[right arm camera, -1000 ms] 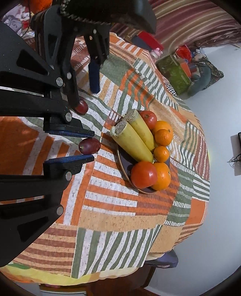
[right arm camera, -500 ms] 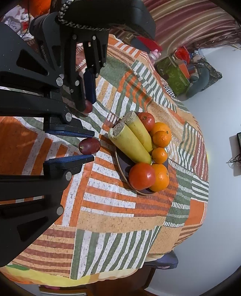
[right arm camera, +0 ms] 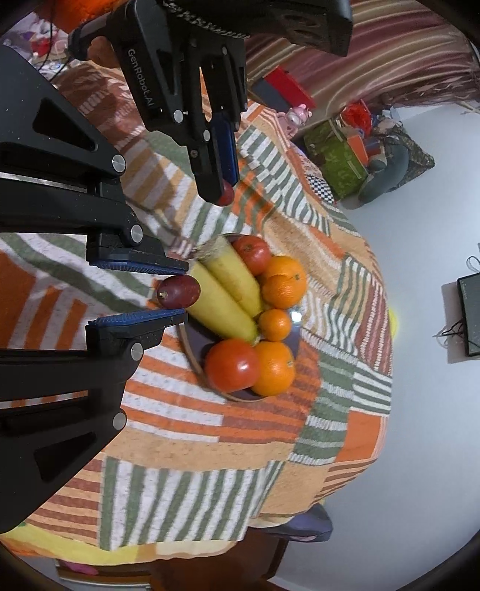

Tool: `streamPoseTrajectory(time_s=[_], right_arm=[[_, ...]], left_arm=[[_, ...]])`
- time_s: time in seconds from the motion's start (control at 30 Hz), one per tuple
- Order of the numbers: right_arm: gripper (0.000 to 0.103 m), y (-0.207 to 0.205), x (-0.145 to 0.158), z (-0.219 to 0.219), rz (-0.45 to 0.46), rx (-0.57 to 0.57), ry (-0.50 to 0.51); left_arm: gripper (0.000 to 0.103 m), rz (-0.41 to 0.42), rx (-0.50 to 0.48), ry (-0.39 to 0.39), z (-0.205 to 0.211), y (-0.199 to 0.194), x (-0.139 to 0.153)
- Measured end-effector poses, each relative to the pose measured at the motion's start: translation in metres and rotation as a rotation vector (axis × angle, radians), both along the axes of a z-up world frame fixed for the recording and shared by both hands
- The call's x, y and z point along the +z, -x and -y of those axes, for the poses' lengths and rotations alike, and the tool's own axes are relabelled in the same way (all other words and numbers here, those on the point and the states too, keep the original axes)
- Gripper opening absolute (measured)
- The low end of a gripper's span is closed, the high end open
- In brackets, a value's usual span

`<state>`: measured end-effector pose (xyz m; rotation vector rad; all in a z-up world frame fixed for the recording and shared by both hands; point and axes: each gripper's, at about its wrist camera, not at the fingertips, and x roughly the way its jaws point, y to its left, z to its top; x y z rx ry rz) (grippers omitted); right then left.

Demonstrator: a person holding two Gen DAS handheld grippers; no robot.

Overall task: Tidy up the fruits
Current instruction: 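Carry both held plums to the purple plate and lower them in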

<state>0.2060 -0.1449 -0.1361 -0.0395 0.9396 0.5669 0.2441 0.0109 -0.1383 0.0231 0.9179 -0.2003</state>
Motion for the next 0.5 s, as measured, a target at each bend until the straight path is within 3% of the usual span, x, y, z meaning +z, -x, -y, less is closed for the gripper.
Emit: streamPoseTrajectory(time_s=[0.5], right_arm=[[0.017, -0.04, -0.008, -0.021, 0.03, 0.015, 0.006]], left_arm=[[0.02, 0.024, 0.011, 0.034, -0.005, -0.045, -0.002]])
